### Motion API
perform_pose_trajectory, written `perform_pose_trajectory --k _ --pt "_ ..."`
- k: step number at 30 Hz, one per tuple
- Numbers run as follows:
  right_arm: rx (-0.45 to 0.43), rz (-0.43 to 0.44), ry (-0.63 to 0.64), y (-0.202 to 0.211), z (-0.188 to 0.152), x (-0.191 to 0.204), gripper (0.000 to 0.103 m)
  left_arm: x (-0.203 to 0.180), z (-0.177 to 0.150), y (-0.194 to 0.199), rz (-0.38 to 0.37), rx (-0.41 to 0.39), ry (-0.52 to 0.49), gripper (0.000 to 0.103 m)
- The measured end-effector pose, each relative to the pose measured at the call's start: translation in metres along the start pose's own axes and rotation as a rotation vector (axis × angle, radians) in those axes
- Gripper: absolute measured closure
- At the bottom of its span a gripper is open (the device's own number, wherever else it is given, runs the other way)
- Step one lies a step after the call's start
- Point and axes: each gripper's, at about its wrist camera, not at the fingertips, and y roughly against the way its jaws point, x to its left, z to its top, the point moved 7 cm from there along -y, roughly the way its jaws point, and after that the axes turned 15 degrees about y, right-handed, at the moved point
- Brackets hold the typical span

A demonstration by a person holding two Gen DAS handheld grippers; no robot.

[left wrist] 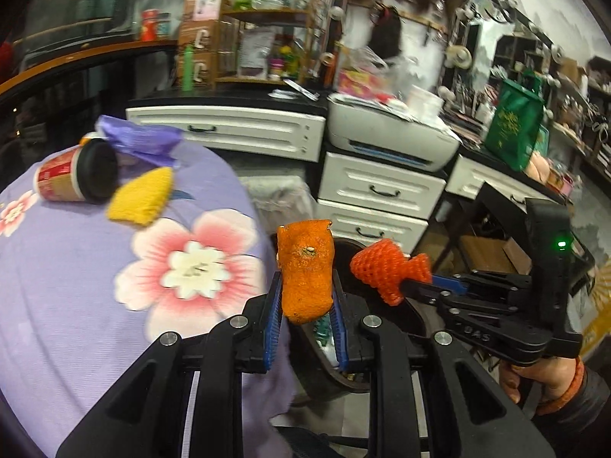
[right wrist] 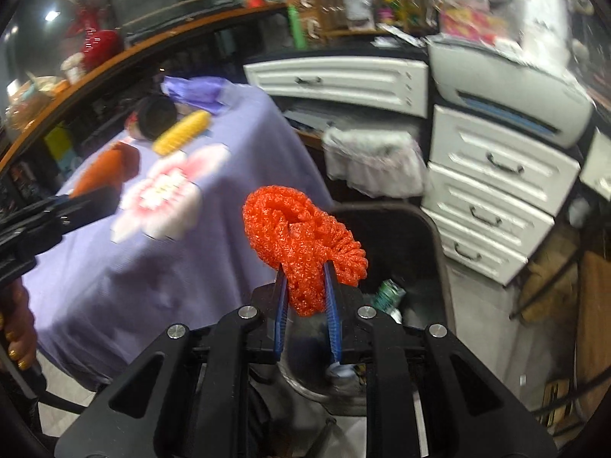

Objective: Collect trash
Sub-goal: 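Carry both items over the bin and open the right gripper to drop the net, then open the left gripper to drop the orange peel into the bin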

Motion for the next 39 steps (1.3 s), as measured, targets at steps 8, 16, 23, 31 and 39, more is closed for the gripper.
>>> perform_pose_trajectory --k 8,16,23,31,39 --pt "0.07 -0.01 -0.078 -0.03 -0.035 -0.026 0.084 -0.023 -0.021 -0.03 -0.012 0.074 -0.032 0.08" --pt "0.121 0.0 -0.135 -0.058 -0.06 -0.036 0.084 -0.034 -0.039 -0.059 -0.003 0.141 -0.054 0.08" --pt "0.145 0.015 -0.211 -0.075 -0.08 -0.046 0.049 -0.04 -0.058 -0.086 0.009 0.202 -0.073 0.08" --pt "0.104 -0.082 -0.216 -0.052 -0.076 -0.071 0.043 -0.039 -0.078 -0.115 0.03 0.278 -0.088 0.08" --pt "0.065 -0.163 -0.216 -0.025 -0.071 -0.092 0.041 -0.046 -0.094 -0.14 0.042 0.332 -0.125 0.08"
